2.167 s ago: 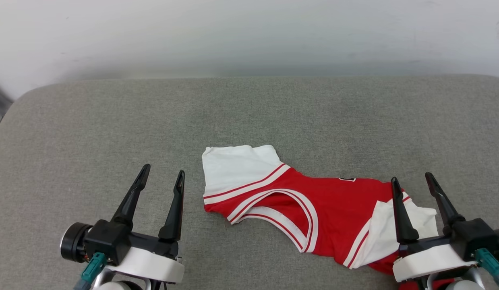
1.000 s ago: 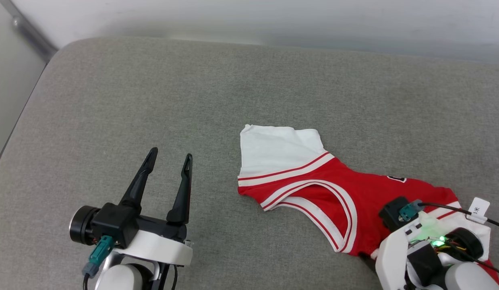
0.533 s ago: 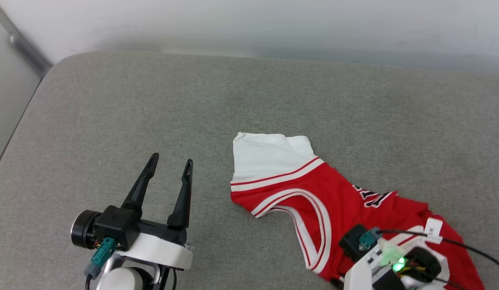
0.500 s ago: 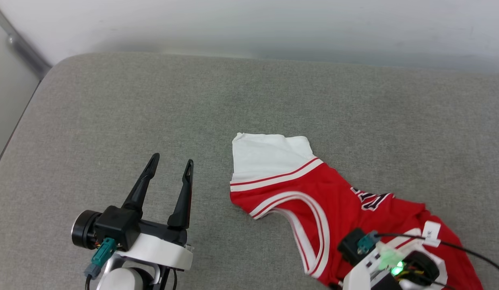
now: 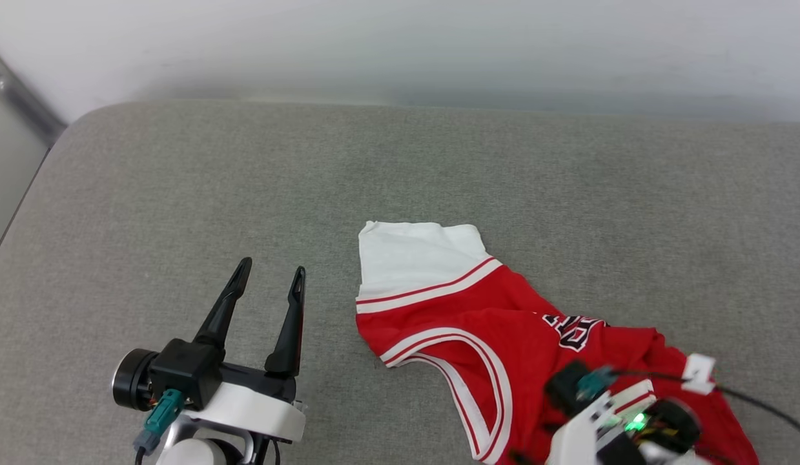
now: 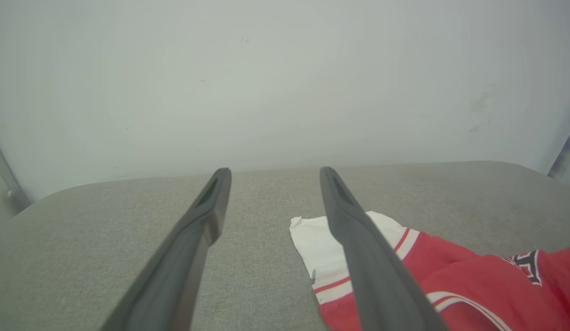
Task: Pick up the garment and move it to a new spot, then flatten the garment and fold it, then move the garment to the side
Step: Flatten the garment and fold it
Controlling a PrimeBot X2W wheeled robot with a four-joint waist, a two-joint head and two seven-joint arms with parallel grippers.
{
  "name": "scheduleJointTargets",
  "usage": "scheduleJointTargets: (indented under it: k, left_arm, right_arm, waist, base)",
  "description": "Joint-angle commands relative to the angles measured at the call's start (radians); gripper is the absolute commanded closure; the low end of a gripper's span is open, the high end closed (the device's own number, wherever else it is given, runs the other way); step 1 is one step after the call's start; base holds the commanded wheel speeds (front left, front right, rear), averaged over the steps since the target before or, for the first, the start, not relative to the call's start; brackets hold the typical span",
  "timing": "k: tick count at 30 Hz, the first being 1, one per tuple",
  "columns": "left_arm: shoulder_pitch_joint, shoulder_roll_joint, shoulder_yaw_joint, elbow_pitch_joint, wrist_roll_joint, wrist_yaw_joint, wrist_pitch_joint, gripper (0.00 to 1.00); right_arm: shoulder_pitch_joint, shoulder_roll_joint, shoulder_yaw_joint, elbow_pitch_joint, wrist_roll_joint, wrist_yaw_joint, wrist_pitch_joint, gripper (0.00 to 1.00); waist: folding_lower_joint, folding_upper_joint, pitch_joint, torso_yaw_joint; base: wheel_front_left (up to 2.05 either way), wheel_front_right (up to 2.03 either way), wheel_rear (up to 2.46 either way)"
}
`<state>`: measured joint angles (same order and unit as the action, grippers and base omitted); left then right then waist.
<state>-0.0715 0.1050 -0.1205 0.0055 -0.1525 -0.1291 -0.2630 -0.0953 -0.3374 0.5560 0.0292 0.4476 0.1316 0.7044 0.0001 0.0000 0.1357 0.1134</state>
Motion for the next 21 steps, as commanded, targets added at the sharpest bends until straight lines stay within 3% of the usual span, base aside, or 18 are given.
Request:
scheduleJointTargets:
  k: [1, 6, 13, 18, 21]
  left_arm:
    - [0.004, 0.002, 0.005, 0.001, 0.000, -0.001, -0.003, 0.00]
    - [0.014, -0.004, 0.017, -0.007, 0.003, -0.001, -0.003, 0.00]
    - [0.010, -0.008, 0.020, -0.020, 0.007, -0.001, -0.003, 0.00]
    - [-0.010, -0.007, 0.013, -0.021, 0.002, -0.001, -0.003, 0.00]
    - [-0.027, -0.001, 0.002, -0.019, -0.001, -0.001, -0.003, 0.00]
  right_arm:
    - [-0.017, -0.008, -0.029, -0.019, -0.002, -0.001, -0.001, 0.00]
    - [-0.006, -0.036, -0.166, -0.137, 0.018, -0.001, 0.062, 0.00]
    - [0.090, -0.082, -0.443, -0.287, -0.027, -0.001, 0.252, 0.00]
    - [0.168, -0.084, -0.569, -0.297, -0.073, -0.001, 0.335, 0.00]
    - [0.201, -0.058, -0.619, -0.239, -0.102, -0.001, 0.344, 0.00]
  waist:
    - [-0.0001, 0.0000, -0.005, -0.008]
    - [-0.0001, 0.0000, -0.015, -0.033]
    - [-0.0001, 0.0000, 0.007, -0.056]
    - [-0.0001, 0.0000, 0.037, -0.054]
    - [-0.0001, 0.0000, 0.071, -0.039]
  base:
    - [0.00, 0.00, 0.00]
    - [0.00, 0.00, 0.00]
    - [0.00, 0.00, 0.00]
    - [0.00, 0.00, 0.00]
    - [0.00, 0.00, 0.00]
